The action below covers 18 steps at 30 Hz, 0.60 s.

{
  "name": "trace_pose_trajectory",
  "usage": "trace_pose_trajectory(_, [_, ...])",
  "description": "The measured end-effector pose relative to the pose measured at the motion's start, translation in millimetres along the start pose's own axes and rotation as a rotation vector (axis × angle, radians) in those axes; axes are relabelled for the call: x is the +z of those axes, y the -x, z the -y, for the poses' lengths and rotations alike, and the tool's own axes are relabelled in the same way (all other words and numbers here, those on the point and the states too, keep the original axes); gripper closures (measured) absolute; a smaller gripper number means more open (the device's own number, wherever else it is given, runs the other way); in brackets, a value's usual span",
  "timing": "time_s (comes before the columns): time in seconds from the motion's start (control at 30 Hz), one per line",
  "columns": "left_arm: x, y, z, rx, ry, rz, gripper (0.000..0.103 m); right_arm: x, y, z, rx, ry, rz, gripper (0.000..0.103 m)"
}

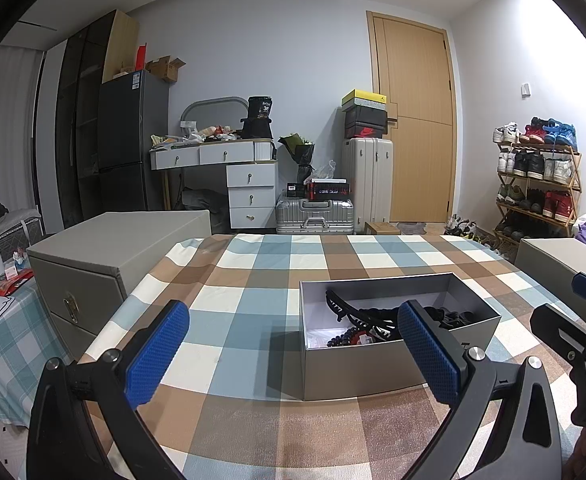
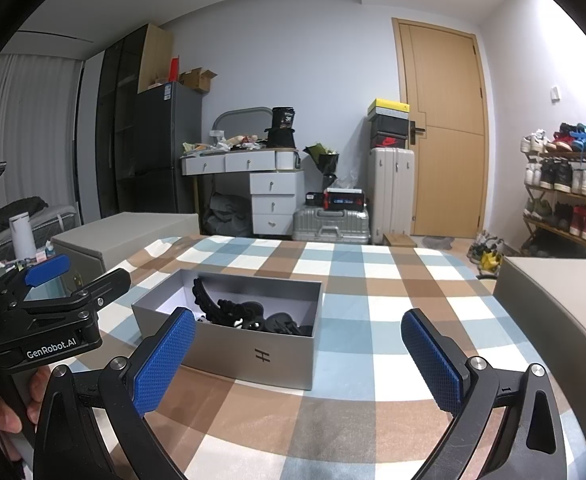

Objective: Organize jewelry

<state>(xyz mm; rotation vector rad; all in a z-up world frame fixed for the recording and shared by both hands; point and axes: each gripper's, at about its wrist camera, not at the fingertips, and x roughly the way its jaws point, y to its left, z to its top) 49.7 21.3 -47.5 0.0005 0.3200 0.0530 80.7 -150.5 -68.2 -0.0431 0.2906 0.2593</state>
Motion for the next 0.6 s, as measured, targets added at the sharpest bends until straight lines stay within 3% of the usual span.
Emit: trace_pose_trajectory(0.6, [-0.3, -1.5, 1.2, -0.001, -0.004, -0.002, 0.001, 0.7, 0.0, 1.2, 0.000, -0.001, -0.001, 0.000])
